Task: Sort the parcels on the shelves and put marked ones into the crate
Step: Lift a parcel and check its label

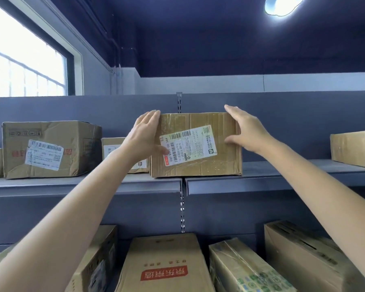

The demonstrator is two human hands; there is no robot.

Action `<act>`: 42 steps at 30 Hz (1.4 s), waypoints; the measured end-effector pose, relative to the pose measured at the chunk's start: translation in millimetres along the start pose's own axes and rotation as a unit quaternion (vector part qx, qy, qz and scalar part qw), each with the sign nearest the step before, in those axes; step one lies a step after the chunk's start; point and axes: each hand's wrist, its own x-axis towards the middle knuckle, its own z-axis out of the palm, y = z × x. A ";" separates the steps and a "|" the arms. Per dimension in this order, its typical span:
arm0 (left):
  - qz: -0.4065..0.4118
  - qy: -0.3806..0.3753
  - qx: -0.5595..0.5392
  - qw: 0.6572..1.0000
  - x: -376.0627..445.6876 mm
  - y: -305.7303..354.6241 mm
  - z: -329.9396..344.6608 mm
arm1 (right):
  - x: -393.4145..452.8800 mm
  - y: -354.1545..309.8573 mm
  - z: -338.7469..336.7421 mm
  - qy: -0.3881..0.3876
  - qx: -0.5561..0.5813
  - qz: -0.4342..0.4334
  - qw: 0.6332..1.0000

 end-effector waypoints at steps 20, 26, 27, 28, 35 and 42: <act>0.024 0.004 0.166 0.986 29.6 -17.3 46.5 | 39.9 32.2 52.2 -0.014 -0.126 0.012 0.992; -0.041 -0.024 0.063 0.997 26.0 -13.5 40.5 | 27.0 18.0 40.3 -0.023 -0.132 0.035 0.990; -0.055 -0.020 0.031 0.998 24.7 -14.5 39.9 | 23.0 16.3 37.5 -0.015 -0.128 0.041 0.991; -0.064 -0.019 0.002 0.998 23.6 -16.0 39.8 | 18.8 15.2 34.3 -0.010 -0.120 0.048 0.992; -0.082 -0.034 -0.056 0.994 22.4 -11.0 53.2 | -8.4 17.6 17.4 -0.011 -0.092 0.093 0.991; -0.065 -0.025 0.011 0.997 21.0 7.9 61.7 | -38.8 28.5 -7.9 -0.003 -0.085 0.144 0.986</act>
